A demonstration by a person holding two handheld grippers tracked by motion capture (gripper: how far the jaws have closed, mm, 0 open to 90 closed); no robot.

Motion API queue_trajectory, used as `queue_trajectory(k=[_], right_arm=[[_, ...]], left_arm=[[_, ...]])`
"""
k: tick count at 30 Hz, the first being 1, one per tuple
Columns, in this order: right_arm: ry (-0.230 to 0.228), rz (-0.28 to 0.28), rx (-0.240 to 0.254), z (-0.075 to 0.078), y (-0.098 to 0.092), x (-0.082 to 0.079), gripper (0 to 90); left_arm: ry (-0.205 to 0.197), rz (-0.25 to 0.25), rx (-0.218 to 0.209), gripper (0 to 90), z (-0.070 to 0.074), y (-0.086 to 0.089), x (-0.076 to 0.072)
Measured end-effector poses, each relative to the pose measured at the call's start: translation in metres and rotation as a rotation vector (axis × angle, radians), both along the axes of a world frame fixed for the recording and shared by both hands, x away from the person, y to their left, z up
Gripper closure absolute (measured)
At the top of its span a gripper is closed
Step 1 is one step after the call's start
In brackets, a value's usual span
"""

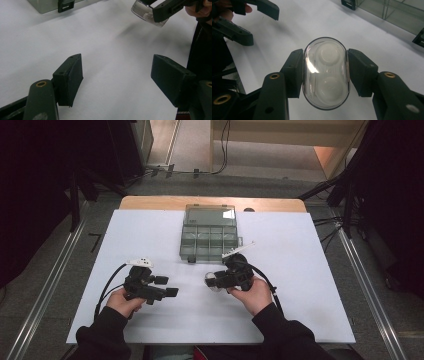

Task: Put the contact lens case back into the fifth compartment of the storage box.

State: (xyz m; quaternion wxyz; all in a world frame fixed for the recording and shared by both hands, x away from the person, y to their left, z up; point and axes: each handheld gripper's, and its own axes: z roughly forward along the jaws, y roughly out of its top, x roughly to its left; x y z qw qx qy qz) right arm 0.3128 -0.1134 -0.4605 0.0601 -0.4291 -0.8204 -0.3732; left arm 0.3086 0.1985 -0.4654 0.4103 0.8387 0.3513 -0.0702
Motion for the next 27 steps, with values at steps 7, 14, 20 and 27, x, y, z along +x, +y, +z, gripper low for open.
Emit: queue_trajectory(k=[7,14,20,27], right_arm=[[0.010,-0.003,0.005,0.001,0.003,0.007,46.8],[0.010,0.003,0.003,0.003,0.011,0.013,46.8],[0.015,-0.002,0.003,0.005,0.015,0.021,46.8],[0.019,-0.017,0.007,0.007,0.018,0.032,46.8]], left_arm=[[0.001,0.003,-0.004,25.8,0.000,0.000,0.001],[-0.002,0.007,0.001,25.8,0.000,0.000,0.001],[-0.001,0.007,0.001,25.8,0.000,0.000,0.001],[-0.004,0.010,0.001,25.8,0.000,0.000,0.001]])
